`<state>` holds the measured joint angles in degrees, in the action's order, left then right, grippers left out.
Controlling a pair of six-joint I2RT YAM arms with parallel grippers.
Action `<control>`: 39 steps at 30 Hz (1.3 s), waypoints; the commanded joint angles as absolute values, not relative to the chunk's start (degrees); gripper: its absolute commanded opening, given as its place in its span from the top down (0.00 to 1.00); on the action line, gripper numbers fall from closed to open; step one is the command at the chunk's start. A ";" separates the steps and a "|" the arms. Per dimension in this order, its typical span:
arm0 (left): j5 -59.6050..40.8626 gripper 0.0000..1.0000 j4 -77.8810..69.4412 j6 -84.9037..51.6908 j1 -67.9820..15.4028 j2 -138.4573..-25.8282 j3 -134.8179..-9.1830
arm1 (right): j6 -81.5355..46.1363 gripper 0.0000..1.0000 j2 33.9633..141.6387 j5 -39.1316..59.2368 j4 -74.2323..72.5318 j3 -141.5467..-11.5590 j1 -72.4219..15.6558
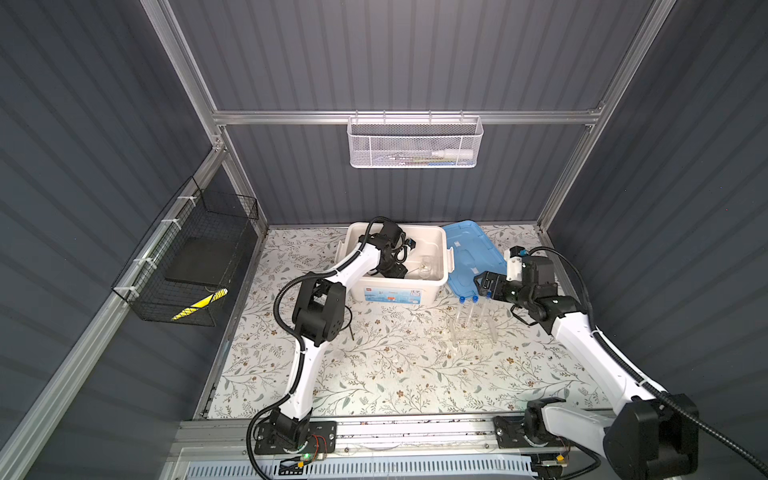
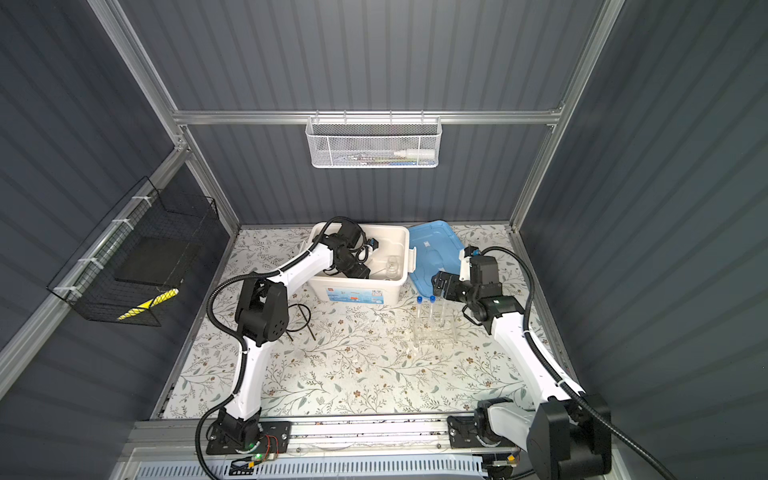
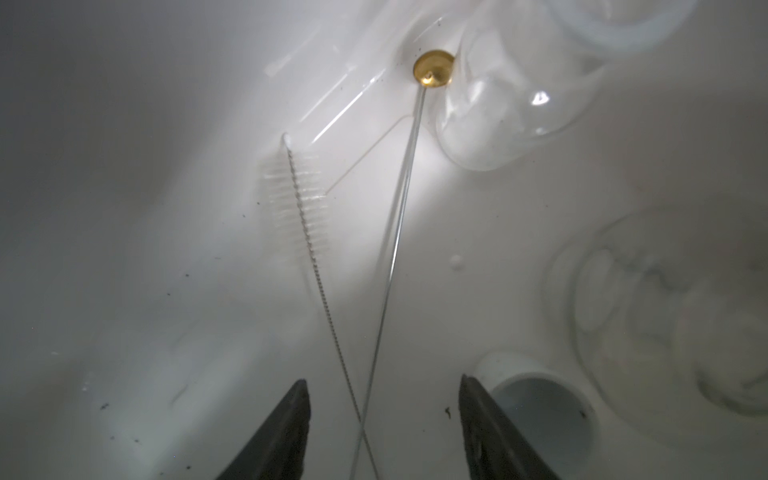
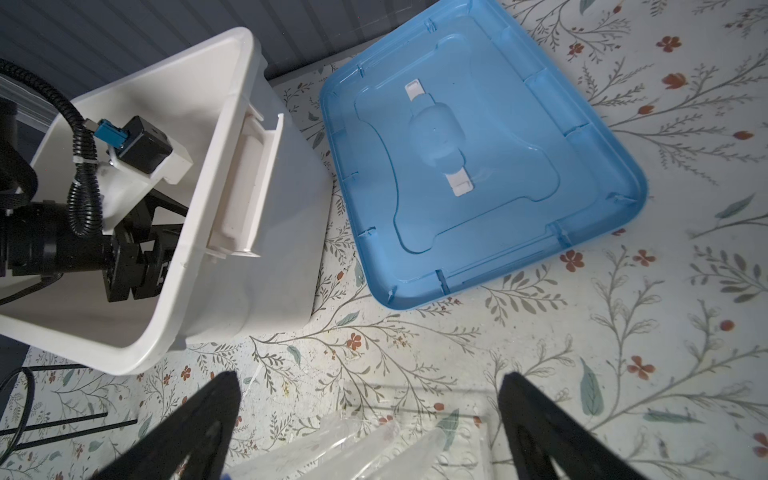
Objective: Organize the chemistry lab equipment
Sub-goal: 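Move the left gripper out of the box to the black ring stand, then lower the left gripper onto the ring stand and close on its rim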
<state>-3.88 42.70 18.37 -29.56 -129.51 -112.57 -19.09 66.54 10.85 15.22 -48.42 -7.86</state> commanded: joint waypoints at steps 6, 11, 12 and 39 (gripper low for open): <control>-2.39 0.11 37.49 14.96 -29.36 -118.43 -111.03 | -19.16 0.01 65.51 10.66 15.73 -48.07 -7.73; 1.84 0.00 35.98 13.11 -29.36 -113.32 -109.66 | -18.90 0.01 65.40 10.89 15.64 -48.08 -7.74; 3.18 0.00 35.87 12.63 -29.36 -111.98 -109.26 | -18.81 0.01 65.35 10.89 15.58 -47.99 -7.73; 23.47 0.00 61.86 -30.91 -29.36 -75.41 -75.53 | -15.14 0.01 65.78 12.60 15.40 -48.43 -7.12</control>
